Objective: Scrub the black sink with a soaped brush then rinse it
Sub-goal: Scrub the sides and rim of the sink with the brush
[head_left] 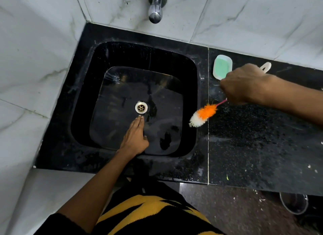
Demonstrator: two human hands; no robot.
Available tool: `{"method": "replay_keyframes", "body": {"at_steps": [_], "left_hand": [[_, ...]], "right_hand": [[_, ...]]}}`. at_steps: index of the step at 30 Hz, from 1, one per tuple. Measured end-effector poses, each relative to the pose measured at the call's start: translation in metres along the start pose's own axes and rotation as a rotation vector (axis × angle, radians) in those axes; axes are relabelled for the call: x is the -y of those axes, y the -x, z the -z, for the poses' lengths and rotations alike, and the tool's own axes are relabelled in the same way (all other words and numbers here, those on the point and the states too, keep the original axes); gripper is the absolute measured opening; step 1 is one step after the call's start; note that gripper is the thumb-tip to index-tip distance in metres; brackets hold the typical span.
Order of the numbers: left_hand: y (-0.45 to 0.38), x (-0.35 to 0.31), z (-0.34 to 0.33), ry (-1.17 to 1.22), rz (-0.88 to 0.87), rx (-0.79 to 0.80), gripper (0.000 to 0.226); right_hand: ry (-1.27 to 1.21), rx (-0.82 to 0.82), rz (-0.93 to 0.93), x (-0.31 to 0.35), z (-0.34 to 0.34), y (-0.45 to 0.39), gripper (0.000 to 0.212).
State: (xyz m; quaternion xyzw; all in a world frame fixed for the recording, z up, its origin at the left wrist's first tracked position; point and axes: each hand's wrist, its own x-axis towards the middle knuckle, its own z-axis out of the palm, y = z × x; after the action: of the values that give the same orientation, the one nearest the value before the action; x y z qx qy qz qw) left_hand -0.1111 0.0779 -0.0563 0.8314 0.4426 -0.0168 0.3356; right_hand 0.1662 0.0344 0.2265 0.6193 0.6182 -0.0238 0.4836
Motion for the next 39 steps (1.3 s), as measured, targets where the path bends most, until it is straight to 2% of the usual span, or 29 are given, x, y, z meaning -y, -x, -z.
{"method": "replay_keyframes", "body": {"at_steps": [3,8,12,16,23,27,30,35,39], "left_hand": [[0.000,0.000,0.001,-0.004,0.006,0.004,0.085],[0.002,-0.002,0.003,-0.008,0.011,0.016,0.084],[0.002,-0.002,0.003,-0.010,0.007,0.019,0.084],[0.003,-0.003,0.004,-0.013,0.013,0.008,0.083],[0.002,0.000,0.004,0.013,0.082,-0.023,0.080],[0.002,0.002,0.007,0.035,0.116,-0.030,0.078],[0.001,0.000,0.008,0.054,0.127,-0.031,0.077],[0.005,0.002,0.021,0.156,0.182,-0.110,0.070],[0.021,0.024,0.055,0.208,0.316,-0.295,0.055]], "right_hand": [[-0.022,-0.066,0.082,0.015,-0.002,0.014,0.022],[-0.043,0.051,0.219,0.034,-0.004,0.041,0.018],[-0.031,-0.018,0.198,0.041,0.000,0.045,0.016],[-0.126,0.008,0.338,0.082,0.008,0.062,0.015],[-0.269,-0.136,0.459,0.158,0.015,0.078,0.041],[-0.259,-0.020,0.334,0.117,0.002,0.086,0.029],[-0.251,0.062,0.342,0.095,0.005,0.101,0.024],[-0.374,-0.110,0.446,0.152,0.018,0.087,0.022],[-0.501,-0.260,0.447,0.201,0.033,0.047,0.017]]}}
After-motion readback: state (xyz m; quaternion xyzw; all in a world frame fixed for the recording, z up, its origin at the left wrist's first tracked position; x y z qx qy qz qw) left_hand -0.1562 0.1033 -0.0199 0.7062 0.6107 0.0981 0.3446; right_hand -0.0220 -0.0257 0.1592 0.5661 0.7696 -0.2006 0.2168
